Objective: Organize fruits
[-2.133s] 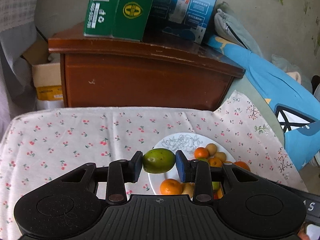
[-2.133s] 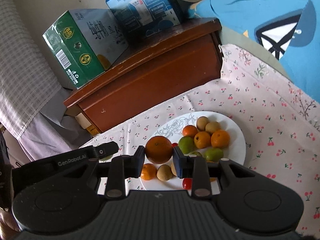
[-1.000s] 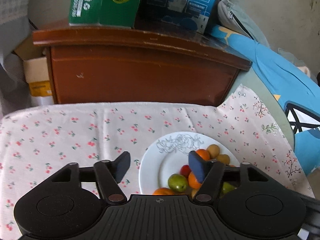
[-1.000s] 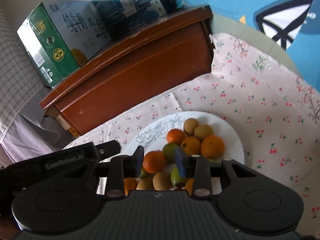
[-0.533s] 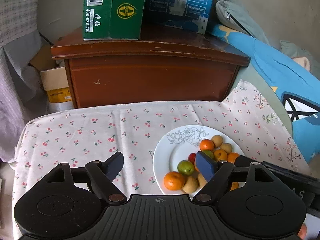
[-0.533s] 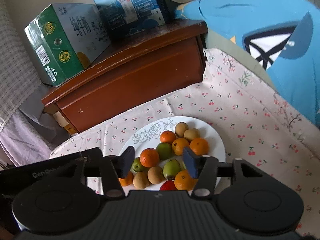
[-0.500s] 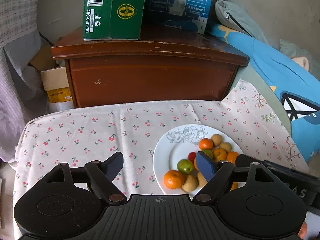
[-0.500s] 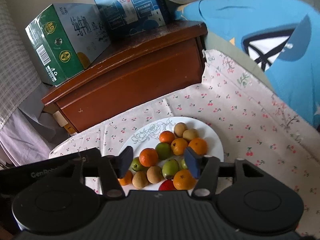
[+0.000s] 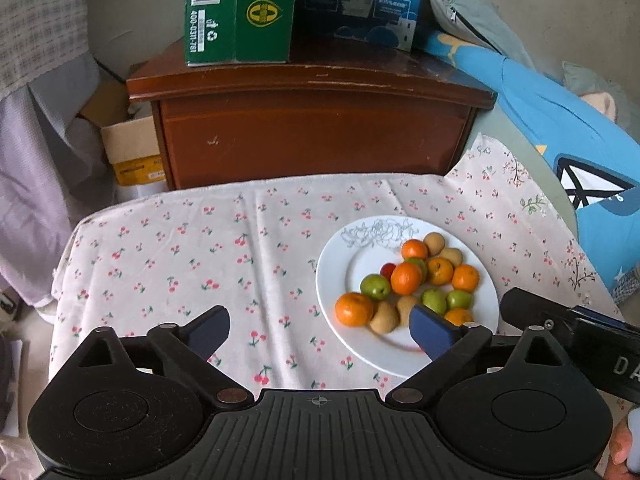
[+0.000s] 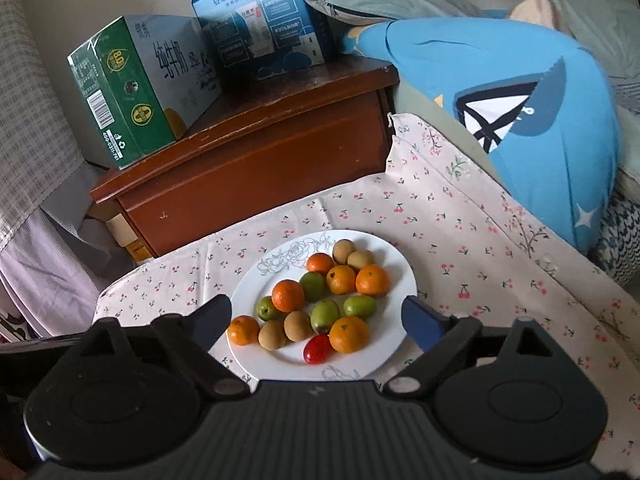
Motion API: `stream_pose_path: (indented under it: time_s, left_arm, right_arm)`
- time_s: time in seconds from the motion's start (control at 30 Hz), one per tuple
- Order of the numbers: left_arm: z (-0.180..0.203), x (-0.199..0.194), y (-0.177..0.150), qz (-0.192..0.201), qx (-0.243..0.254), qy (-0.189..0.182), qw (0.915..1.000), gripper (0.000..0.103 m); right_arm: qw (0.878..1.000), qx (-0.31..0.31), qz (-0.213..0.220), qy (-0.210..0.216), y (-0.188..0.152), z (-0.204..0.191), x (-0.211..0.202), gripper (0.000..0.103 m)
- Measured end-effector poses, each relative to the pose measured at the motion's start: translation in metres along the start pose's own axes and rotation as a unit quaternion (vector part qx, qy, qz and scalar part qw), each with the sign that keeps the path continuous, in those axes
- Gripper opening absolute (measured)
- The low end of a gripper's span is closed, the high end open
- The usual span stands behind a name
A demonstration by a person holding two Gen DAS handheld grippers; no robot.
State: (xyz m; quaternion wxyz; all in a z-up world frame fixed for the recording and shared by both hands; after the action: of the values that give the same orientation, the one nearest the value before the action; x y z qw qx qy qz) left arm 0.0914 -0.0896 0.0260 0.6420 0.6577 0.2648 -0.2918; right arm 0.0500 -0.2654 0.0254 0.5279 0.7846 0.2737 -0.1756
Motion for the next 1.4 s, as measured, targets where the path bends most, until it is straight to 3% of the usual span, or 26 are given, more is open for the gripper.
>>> stream_pose_path:
  time_s: [0.1, 0.4, 1.4]
  left_arm:
    - [0.000, 0.001, -0.002, -0.010, 0.004, 0.012, 0.9999, 0.098]
    - [0.004, 0.007, -0.008, -0.041, 0.021, 0.041, 0.9981, 0.098]
    - [0.008, 0.034, -0.013, -0.065, 0.045, 0.080, 0.9936, 0.098]
  right_arm:
    - [1.000, 0.000, -0.010, -0.012, -0.003, 0.000, -0.002, 0.100]
    - [0.996, 0.008, -0.052, -0.073, -0.012, 0.010, 0.002, 0.101]
    - [0.986, 0.023, -0.093, -0.138, -0.020, 0.029, 0.028, 0.102]
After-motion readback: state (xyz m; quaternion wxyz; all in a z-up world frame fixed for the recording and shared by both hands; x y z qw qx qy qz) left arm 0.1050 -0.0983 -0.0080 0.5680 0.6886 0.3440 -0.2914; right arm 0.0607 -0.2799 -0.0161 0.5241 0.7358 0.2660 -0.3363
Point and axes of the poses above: each gripper's, at about its wrist camera, not at the fingertips, and x roughly the way its jaws point, z to its right, y to its top, the point moved 3 cm from there along x, roughly the way its jaws point, and after that the axes turned 7 degrees about y, right-handed, at the moved point
